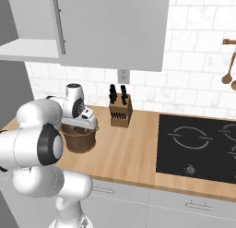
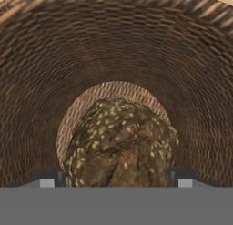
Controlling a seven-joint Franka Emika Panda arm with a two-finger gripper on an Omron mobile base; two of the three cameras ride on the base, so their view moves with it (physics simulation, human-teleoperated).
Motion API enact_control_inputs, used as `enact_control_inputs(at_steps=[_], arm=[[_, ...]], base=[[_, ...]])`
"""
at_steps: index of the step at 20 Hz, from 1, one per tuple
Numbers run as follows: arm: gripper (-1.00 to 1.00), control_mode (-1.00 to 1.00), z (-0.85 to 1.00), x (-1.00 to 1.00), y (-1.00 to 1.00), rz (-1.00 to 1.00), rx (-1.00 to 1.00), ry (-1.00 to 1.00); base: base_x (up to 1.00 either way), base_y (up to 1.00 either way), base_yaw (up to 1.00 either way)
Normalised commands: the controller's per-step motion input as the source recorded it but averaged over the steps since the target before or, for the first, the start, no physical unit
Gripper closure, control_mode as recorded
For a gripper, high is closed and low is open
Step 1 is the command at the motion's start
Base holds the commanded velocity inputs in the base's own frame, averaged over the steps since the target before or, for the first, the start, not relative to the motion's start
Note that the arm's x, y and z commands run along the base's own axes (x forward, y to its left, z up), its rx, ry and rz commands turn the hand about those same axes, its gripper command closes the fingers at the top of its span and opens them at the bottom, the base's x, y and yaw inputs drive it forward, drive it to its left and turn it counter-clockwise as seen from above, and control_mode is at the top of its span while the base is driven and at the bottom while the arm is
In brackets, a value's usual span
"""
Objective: Open the cabinet, pick up the bread from the cabinet and place it in the basket. Then move the basket to the dining counter.
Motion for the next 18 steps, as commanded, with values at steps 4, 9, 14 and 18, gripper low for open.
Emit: enact_control_inputs(at_steps=[4, 9, 14, 18], arm=[[-1.00, -1.00, 0.00, 0.00, 0.00, 0.00, 0.00, -0.01], [-1.00, -1.00, 0.11, -0.02, 0.00, 0.00, 0.00, -0.05], [-1.00, -1.00, 0.47, -0.36, -0.01, -0.05, 0.00, -0.07], [-1.00, -1.00, 0.46, -0.62, -0.23, -0.11, 0.00, -0.07]], base=[[0.00, 0.00, 0.00], [0.00, 0.00, 0.00], [0.00, 0.00, 0.00], [0.00, 0.00, 0.00]])
